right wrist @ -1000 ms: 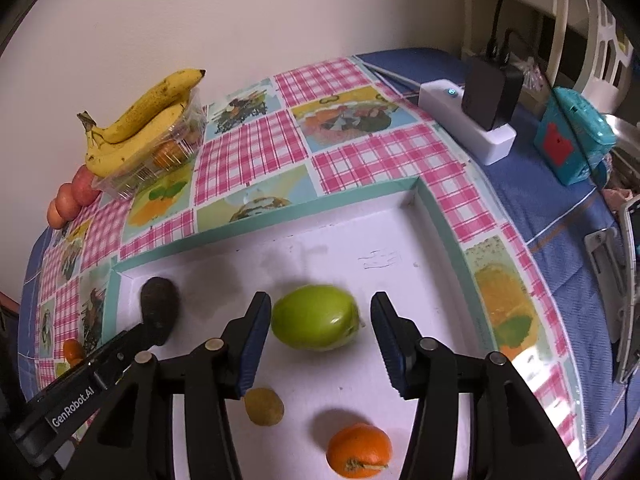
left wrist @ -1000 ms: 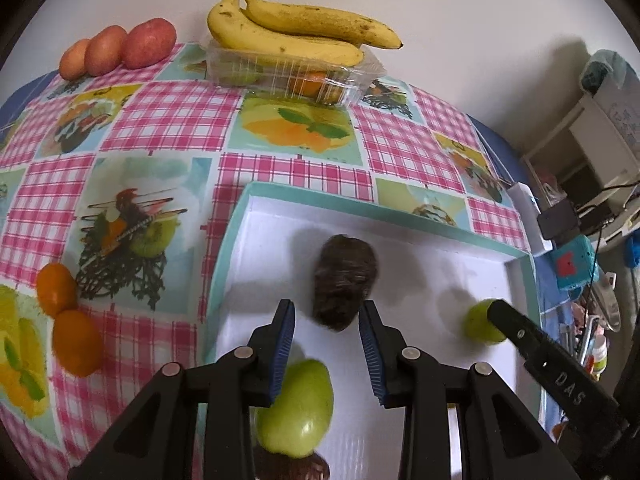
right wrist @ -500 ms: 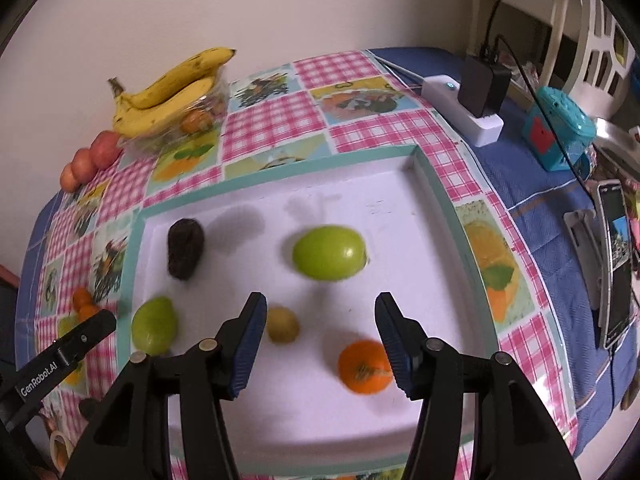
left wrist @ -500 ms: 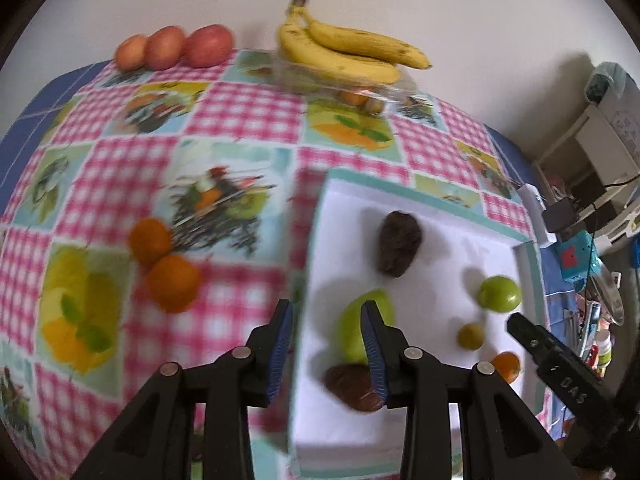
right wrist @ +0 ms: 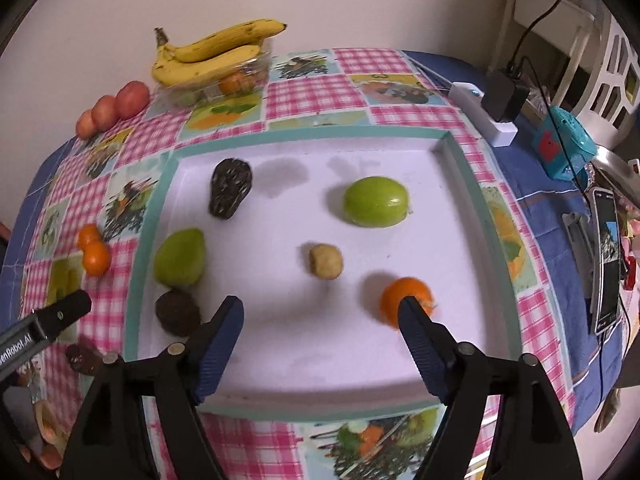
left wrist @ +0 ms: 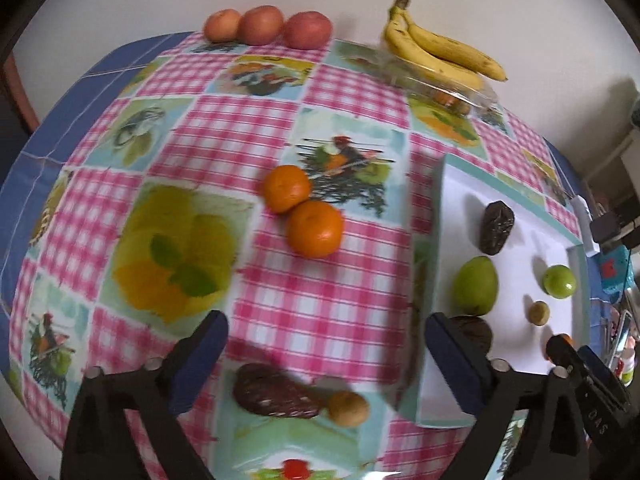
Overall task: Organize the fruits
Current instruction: 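Withdraw both tools from the tray toward the remaining kiwi and date on the cloth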
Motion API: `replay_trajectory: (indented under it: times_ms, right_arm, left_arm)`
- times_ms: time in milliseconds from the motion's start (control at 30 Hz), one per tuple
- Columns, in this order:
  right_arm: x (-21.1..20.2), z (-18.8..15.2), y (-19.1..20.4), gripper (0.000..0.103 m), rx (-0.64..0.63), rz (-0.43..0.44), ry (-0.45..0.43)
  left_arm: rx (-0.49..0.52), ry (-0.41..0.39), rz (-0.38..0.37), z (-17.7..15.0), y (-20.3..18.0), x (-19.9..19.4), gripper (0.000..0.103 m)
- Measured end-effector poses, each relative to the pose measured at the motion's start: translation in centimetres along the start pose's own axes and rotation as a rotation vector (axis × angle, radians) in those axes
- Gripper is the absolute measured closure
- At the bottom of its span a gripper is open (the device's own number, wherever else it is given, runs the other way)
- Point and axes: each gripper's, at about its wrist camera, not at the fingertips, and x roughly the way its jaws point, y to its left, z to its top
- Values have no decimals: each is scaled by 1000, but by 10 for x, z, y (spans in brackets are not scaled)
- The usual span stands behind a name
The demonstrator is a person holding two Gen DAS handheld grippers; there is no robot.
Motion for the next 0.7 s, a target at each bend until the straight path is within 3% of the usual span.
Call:
replay_trajectory:
  times_ms: [633, 700]
  right_arm:
    - [-11, -39, 39, 22, -53, 45, 5]
    - [-10, -41, 42, 13, -53, 50, 7]
  left_arm:
    - [-49, -25, 61, -20, 50, -21, 0]
    - [-58, -27, 63, -20, 56, -23, 0]
